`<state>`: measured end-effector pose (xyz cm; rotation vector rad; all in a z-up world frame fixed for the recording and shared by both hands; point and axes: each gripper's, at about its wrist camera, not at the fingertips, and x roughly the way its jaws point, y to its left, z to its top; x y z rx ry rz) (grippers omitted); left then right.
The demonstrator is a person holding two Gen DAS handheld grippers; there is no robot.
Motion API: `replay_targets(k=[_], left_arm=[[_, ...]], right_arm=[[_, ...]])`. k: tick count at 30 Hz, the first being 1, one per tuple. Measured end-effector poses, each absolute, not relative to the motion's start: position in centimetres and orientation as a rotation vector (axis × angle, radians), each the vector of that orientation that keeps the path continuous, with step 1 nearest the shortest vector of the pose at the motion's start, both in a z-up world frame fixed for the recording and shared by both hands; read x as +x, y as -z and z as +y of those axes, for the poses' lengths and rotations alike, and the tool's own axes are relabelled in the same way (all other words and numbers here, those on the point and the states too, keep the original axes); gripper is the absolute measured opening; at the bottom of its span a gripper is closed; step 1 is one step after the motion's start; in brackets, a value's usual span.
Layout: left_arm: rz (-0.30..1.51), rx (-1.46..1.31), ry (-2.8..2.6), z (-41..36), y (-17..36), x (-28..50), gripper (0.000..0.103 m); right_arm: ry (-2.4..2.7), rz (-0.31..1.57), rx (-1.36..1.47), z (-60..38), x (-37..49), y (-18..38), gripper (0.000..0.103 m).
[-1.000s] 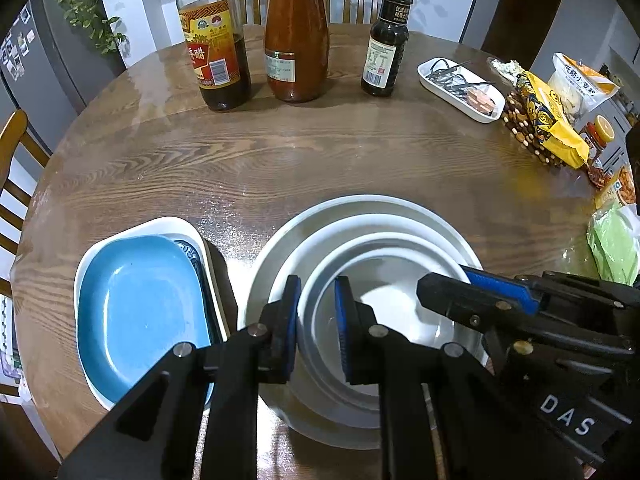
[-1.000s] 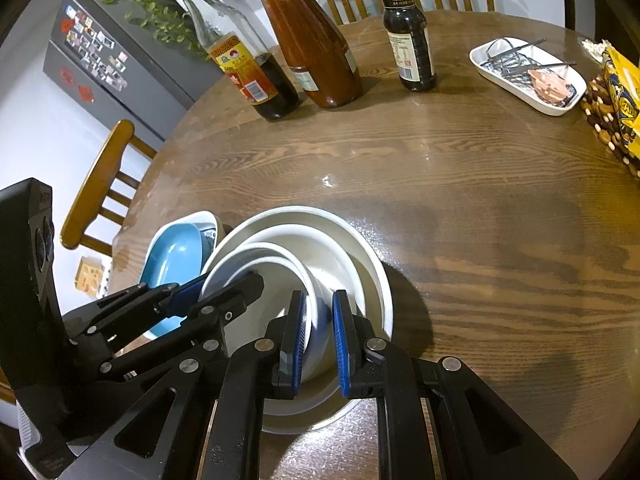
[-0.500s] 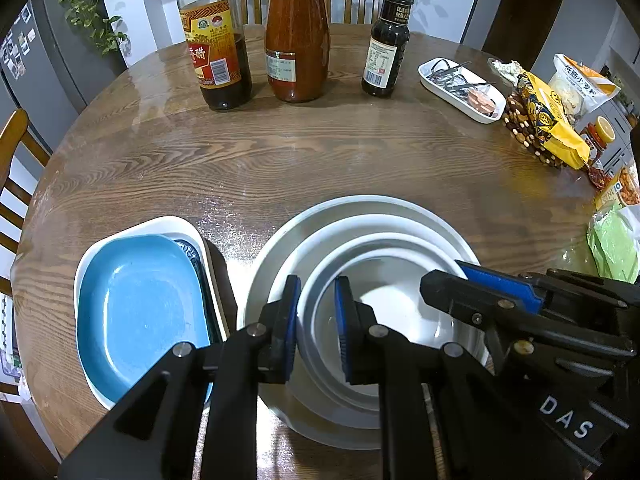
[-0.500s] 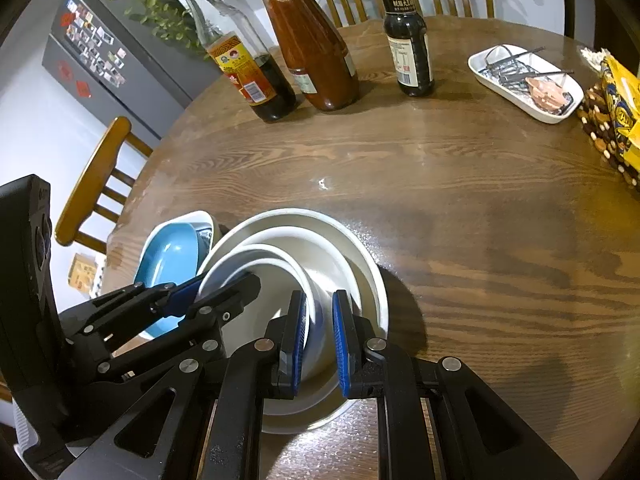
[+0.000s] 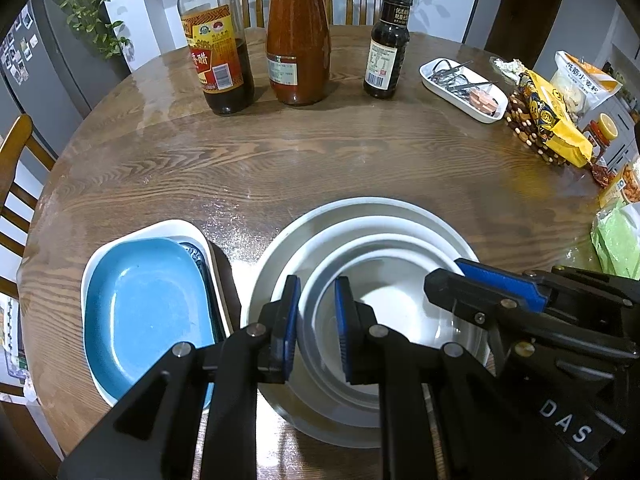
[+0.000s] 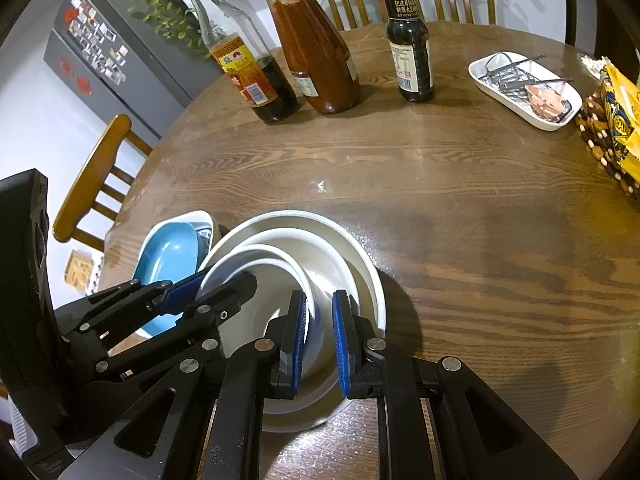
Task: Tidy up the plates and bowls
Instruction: 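Lower the ramekin into the smaller white bowl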
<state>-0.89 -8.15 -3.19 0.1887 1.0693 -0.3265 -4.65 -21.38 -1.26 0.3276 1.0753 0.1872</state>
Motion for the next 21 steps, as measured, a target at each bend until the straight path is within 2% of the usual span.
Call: replay_targets(k=[21], left_arm=[[1.052,0.213,0.317,-8.32,2.95,-1.01,0.020]], right_arm=[[-0.180,1.069,0.308,-21.31,-4.70,0.94,0.015]])
